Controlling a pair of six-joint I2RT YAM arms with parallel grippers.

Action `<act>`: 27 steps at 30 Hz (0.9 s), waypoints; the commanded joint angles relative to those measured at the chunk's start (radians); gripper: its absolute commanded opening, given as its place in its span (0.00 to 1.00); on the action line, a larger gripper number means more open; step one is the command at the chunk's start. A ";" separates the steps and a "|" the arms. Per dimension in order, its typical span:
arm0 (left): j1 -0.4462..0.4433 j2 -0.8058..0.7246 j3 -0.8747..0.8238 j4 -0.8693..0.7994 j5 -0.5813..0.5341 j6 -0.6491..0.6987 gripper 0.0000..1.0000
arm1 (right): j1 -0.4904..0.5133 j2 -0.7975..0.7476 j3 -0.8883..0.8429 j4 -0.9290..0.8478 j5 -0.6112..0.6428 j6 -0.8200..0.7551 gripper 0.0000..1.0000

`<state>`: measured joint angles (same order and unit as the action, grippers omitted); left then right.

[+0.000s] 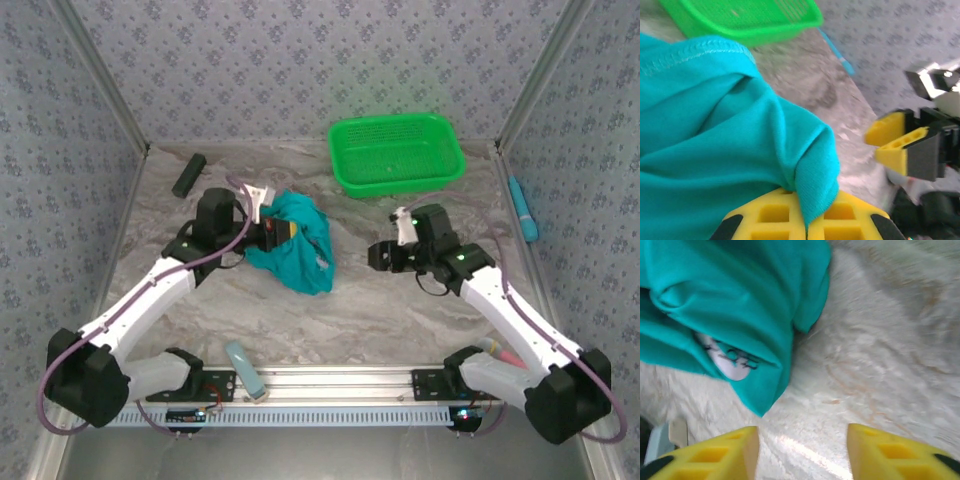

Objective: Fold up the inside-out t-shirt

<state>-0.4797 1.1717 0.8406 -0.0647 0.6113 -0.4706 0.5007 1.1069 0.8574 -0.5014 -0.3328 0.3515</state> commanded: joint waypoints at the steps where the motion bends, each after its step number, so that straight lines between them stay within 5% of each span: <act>1: -0.003 0.043 -0.055 0.131 0.191 -0.080 0.00 | 0.136 0.115 0.011 0.095 0.033 -0.048 0.57; 6: -0.004 0.053 -0.062 0.162 0.208 -0.130 0.00 | 0.305 0.279 0.011 0.315 0.038 0.033 0.61; 8: -0.004 0.061 -0.065 0.184 0.237 -0.157 0.00 | 0.378 0.294 -0.020 0.361 0.199 0.080 0.60; 11: -0.003 0.057 -0.052 0.116 0.274 -0.125 0.00 | 0.370 0.318 -0.052 0.353 0.341 0.101 0.42; 13: 0.001 0.046 -0.056 0.084 0.292 -0.086 0.00 | 0.361 0.312 -0.087 0.396 0.353 0.106 0.44; 15: 0.017 0.051 -0.057 0.069 0.331 -0.071 0.00 | 0.357 0.291 -0.109 0.413 0.328 0.097 0.56; 27: 0.026 0.081 -0.067 0.040 0.330 -0.011 0.00 | 0.193 -0.036 -0.345 0.458 0.076 0.137 0.60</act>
<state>-0.4515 1.2423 0.7639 -0.0292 0.9092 -0.5201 0.7303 1.1030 0.5549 -0.0643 -0.1921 0.4603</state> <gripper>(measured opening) 0.052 0.595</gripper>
